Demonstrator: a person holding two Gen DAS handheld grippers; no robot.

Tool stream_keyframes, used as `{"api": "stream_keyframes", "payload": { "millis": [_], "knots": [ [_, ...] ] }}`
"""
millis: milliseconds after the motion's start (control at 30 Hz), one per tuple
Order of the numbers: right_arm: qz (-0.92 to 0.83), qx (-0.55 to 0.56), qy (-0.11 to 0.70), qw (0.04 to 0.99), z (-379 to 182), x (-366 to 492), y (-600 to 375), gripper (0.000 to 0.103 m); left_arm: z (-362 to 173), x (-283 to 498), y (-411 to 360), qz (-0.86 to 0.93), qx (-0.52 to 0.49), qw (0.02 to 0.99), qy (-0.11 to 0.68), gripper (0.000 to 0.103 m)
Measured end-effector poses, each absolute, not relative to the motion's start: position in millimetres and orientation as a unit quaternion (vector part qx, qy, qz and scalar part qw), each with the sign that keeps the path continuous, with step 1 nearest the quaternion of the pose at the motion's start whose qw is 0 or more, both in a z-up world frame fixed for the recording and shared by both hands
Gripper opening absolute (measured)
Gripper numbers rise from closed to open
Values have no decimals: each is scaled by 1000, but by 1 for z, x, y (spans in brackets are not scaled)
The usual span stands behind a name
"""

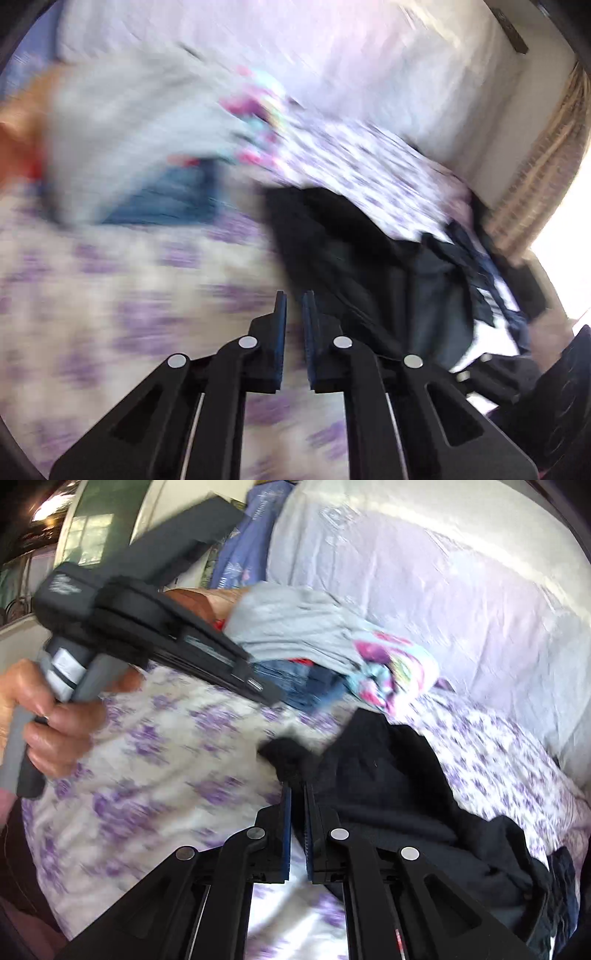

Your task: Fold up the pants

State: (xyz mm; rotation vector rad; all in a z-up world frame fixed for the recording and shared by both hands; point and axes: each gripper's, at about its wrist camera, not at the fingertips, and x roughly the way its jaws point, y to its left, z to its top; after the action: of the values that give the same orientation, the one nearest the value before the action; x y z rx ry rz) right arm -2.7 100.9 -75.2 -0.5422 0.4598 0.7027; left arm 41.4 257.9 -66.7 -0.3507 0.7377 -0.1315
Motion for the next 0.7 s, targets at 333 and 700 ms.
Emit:
{"api": "stream_keyframes", "payload": {
  "millis": [333,700],
  "knots": [
    [397,-221,230,861,-81,-39,118,6,-113,3,276,-135,-281,843,438,59],
    [361,-230,205,880,-74,-52,89,6,-118,31,255,-243,-385,784,422,87]
  ]
}}
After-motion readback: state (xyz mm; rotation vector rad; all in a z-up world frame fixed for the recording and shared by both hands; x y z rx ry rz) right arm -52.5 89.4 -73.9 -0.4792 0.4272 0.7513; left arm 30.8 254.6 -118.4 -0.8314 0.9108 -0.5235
